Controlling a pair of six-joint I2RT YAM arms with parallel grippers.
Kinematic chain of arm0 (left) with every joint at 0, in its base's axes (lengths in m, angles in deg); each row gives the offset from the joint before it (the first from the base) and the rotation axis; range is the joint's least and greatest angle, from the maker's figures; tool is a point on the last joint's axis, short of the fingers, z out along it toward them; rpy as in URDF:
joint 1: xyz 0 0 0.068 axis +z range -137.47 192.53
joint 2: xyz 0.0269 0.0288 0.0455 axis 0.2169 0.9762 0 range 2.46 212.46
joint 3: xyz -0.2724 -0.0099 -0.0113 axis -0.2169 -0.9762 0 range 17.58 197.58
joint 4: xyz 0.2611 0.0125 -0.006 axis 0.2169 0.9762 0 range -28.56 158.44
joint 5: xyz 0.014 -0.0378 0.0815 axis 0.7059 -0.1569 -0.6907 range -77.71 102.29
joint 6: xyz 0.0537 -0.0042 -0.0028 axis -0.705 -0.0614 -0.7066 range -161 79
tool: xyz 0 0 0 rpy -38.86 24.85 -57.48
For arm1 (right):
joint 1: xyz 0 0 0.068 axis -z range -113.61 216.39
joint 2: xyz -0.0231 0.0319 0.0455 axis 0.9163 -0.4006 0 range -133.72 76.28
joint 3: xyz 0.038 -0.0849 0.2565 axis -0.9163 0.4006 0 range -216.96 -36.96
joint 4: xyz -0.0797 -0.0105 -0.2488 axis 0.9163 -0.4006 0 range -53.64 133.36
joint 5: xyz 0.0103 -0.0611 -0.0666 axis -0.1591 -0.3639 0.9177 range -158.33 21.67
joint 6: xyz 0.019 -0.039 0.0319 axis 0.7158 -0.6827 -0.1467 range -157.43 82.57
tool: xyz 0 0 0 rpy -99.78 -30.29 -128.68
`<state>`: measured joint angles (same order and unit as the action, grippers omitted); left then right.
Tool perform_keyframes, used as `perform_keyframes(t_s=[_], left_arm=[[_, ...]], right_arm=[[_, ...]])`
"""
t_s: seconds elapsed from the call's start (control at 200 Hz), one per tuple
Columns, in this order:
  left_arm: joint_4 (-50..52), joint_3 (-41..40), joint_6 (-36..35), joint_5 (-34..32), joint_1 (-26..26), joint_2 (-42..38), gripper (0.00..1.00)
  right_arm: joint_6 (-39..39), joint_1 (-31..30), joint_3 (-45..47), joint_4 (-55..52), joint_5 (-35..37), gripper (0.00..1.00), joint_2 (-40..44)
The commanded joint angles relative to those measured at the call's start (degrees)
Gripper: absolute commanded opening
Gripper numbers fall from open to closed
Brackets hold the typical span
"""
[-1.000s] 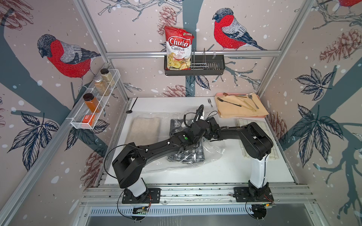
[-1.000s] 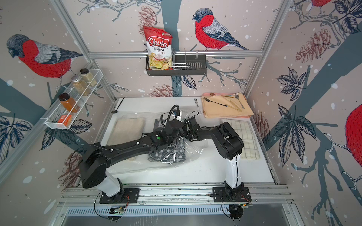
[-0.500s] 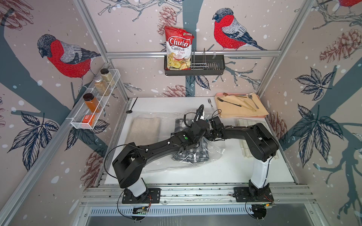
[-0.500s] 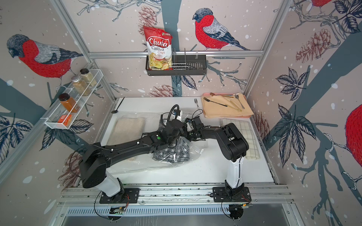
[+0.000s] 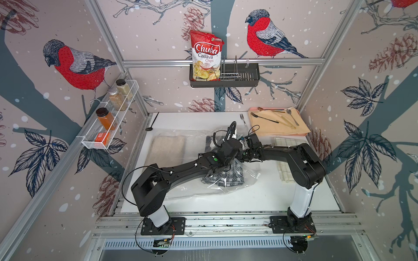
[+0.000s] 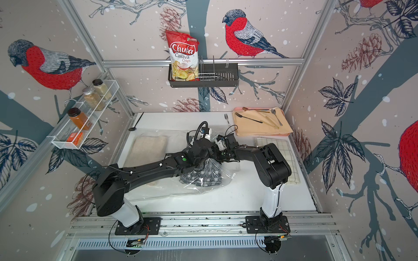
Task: Take the scarf out of the vacuum bag
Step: Take out the scarf from the vacuum bag.
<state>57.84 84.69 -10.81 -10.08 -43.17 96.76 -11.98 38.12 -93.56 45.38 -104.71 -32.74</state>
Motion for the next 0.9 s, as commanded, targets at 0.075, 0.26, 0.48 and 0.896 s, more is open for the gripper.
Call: perform_keyframes(t_s=[0.075, 0.26, 0.48, 0.896], left_arm=[[-1.7, -0.1, 1.3, 1.9, 0.0, 0.5, 0.0], [-1.2, -0.5, 1.7, 2.5, 0.0, 1.5, 0.0], [-1.2, -1.3, 1.8, 2.5, 0.0, 1.3, 0.0], [-1.1, -2.7, 2.0, 2.8, 0.0, 1.4, 0.0]], right_arm=[[-1.0, 0.5, 0.0, 0.4, -0.1, 0.0, 0.9], [-2.5, 0.6, -1.0, -1.9, 1.2, 0.0, 2.0], [-4.1, 1.4, -2.2, -4.5, 3.1, 0.0, 2.7], [-5.8, 1.6, -4.2, -7.4, 6.1, 0.0, 2.0]])
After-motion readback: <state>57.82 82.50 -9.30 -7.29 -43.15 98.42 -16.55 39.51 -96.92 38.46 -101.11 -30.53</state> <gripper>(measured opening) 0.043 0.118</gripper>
